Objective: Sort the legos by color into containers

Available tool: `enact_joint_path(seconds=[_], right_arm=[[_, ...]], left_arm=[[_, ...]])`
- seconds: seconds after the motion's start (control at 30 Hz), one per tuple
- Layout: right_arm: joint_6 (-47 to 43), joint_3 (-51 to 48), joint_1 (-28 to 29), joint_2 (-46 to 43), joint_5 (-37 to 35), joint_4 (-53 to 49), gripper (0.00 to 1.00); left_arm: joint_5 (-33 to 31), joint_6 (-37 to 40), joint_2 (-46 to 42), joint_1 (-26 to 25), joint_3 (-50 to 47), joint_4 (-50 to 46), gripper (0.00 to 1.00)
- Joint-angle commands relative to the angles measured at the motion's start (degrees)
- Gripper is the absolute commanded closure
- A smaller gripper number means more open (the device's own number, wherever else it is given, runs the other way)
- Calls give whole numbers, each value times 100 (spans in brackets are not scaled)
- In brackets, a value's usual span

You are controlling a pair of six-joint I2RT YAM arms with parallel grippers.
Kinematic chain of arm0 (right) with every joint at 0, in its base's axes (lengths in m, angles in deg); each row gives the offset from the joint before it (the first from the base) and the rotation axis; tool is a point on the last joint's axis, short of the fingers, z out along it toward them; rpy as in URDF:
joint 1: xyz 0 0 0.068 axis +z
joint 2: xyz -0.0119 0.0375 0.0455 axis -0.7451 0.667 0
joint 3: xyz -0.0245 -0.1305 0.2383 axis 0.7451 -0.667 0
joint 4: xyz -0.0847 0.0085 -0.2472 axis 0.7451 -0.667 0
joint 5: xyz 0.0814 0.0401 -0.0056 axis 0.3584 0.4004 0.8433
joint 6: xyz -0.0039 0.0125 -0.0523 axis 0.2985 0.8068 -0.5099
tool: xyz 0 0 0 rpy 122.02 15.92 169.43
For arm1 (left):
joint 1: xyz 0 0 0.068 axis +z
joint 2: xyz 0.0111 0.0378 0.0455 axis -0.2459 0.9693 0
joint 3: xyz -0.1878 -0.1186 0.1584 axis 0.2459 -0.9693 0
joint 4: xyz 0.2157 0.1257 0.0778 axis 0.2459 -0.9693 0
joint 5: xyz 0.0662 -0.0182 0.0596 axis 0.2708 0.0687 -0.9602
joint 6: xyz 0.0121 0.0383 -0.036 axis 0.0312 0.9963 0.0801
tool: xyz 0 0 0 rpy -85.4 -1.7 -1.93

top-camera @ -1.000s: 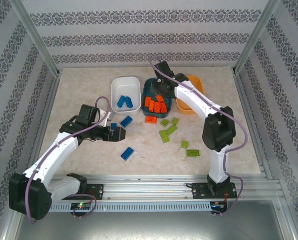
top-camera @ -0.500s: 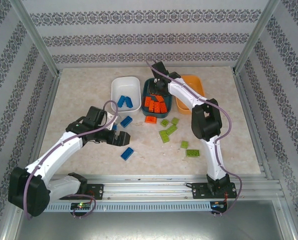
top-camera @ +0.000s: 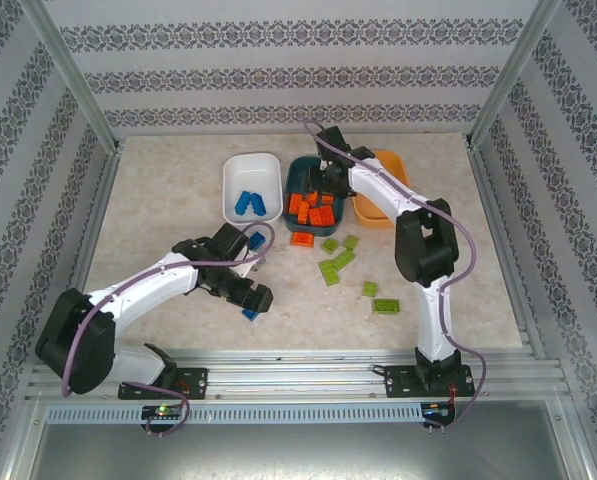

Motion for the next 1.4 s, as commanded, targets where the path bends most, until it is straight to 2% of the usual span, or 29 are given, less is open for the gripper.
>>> enact_joint_path(seconds=[0.0,0.3,0.37,0.43,0.5,0.63,0.7,0.8,0.97,1.17,1.37], right_arm=[[88,-894,-105,-1166,147,298,41],[545,-3885,-129,-3428,207,452,37],[737,-4490,-147,-3905,70,385,31],[967,-5080,-162,-4431,-136,322,20],[1226,-5615,-211,-4982,-336,252,14],[1844,-6360,-333,-5834,-396,126,13],[2373,-6567,-387,-6119,-495,-80,16],[3308,-6666,-435,-6306,-851,-596,20],[4158,-6414,-482,-6279,-1020,-1176,20],[4648,-6437,-540,-5958,-631,-1069,19],[4993,-6562,-568,-5768,-491,-1086,17]], left_arm=[[-278,-28,241,-182,146,-291,9],[-799,-65,844,-385,387,-431,15],[-837,-40,929,-423,442,-450,17],[-863,-23,1004,-479,464,-446,18],[-878,-20,1100,-543,482,-449,21],[-917,-28,1295,-598,516,-453,28],[-945,-21,1390,-616,544,-467,31],[-947,-3,1507,-647,588,-485,38],[-981,6,1581,-711,625,-507,48],[-1144,-18,1425,-713,660,-577,58],[-1449,-276,841,-711,824,-660,63]])
